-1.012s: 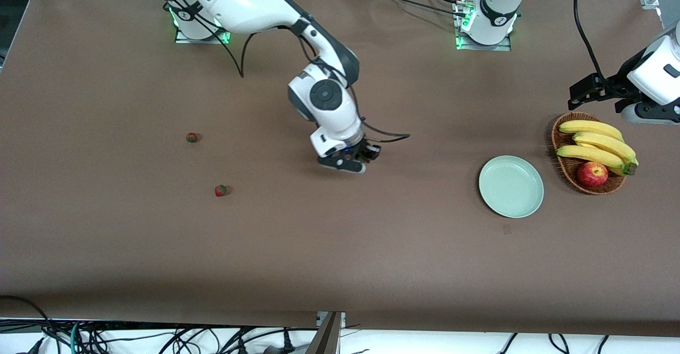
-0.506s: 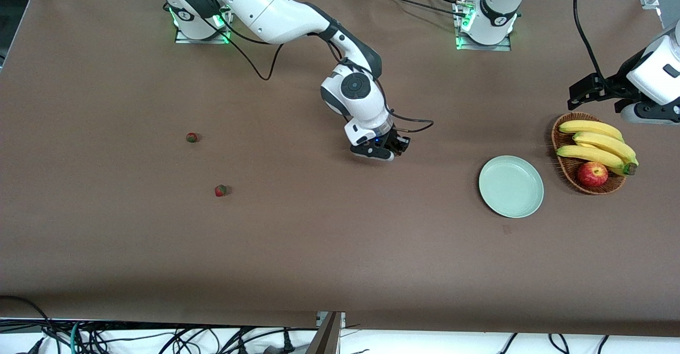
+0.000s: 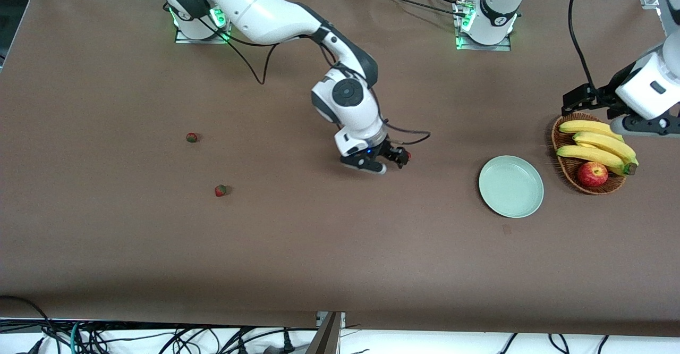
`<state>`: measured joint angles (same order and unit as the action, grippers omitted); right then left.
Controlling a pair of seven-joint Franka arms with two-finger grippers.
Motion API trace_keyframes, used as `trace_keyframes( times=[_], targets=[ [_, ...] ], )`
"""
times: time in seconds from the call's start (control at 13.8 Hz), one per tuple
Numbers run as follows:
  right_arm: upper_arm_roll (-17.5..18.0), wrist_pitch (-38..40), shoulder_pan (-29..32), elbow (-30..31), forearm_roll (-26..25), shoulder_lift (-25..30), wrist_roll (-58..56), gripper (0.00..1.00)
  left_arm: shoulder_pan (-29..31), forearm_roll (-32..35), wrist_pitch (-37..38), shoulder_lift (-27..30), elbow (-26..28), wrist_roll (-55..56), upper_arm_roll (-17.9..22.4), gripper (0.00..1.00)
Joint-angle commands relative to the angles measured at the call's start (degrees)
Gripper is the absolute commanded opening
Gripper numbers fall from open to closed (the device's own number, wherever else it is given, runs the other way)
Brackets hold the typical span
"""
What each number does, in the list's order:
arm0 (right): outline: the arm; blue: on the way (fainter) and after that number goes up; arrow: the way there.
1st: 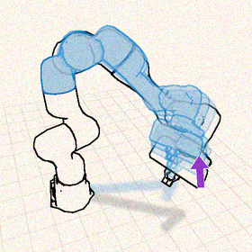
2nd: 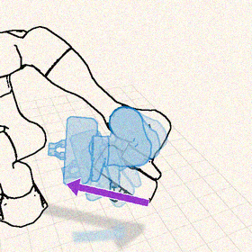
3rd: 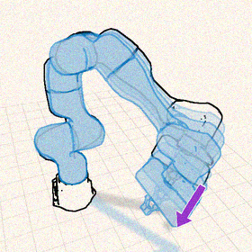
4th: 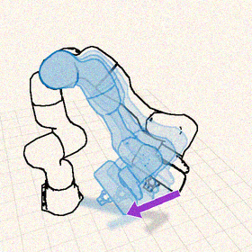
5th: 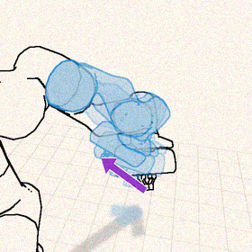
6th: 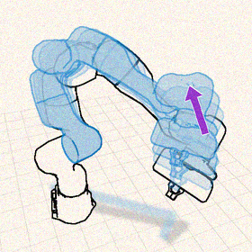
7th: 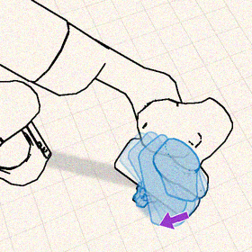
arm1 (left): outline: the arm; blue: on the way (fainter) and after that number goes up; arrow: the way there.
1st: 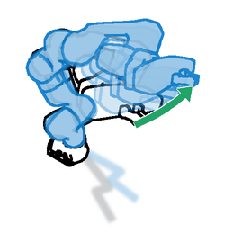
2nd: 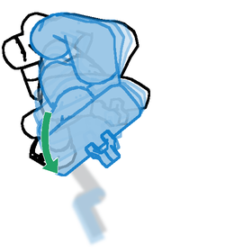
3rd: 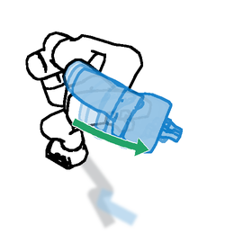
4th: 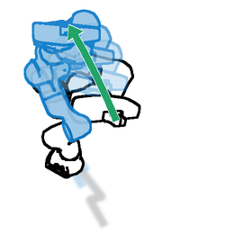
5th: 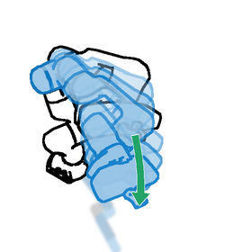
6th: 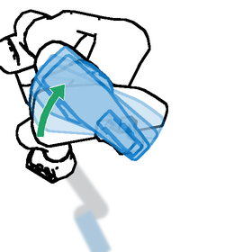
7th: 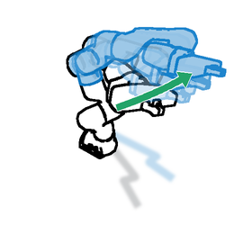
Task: Collect all strawberries into plate
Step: 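Carry the strawberry to mid-table and release it with the right gripper, then grasp the strawberry with the left gripper while the right gripper withdraws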
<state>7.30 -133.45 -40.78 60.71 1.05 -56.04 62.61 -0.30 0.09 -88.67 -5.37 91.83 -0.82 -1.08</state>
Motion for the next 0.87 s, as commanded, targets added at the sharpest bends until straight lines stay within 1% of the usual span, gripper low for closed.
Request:
trace_keyframes(
  times=[0.0, 0.07, 0.14, 0.22, 0.36, 0.51, 0.58, 0.79],
  targets=[
    [0.7, 13.8, 5.4, 2.6, -0.2, 6.5, -9.8, 1.0, -0.9, -1.8, 1.1, -4.9, -1.3, -0.5, -0.4, 1.0],
    [0.6, 17.3, 7.4, 5.2, -0.3, 9.3, -13.2, 1.0, -2.2, -2.8, 0.6, -7.4, -1.3, 0.1, -0.9, 1.0],
    [0.7, 18.0, 9.6, 8.9, -0.3, 12.1, -16.1, 1.0, -3.6, -4.4, -0.8, -9.4, -1.2, 0.6, -1.2, 1.0],
    [0.7, 18.1, 11.3, 12.8, -0.4, 14.4, -18.5, 1.0, -5.7, -4.5, -3.8, -10.5, -0.6, 2.3, -1.2, 1.0],
    [0.6, 17.9, 15.6, 20.9, -0.4, 19.6, -22.7, 1.0, -9.5, -4.6, -7.7, -13.8, -0.4, 10.4, -1.2, 1.0],
    [0.7, 18.0, 18.0, 26.5, -0.4, 23.4, -29.3, 1.0, -14.7, -3.6, -13.8, -17.3, 1.1, 19.3, -1.1, 1.0],
    [0.6, 18.1, 19.6, 30.0, -0.4, 25.5, -32.0, 1.0, -16.7, -3.1, -18.8, -18.6, 3.4, 21.9, -1.1, 1.0],
    [0.6, 18.1, 24.6, 39.1, -0.4, 30.8, -40.0, 1.0, -22.4, -0.7, -35.6, -19.9, 13.4, 29.2, -1.1, 1.0]
  ],
)
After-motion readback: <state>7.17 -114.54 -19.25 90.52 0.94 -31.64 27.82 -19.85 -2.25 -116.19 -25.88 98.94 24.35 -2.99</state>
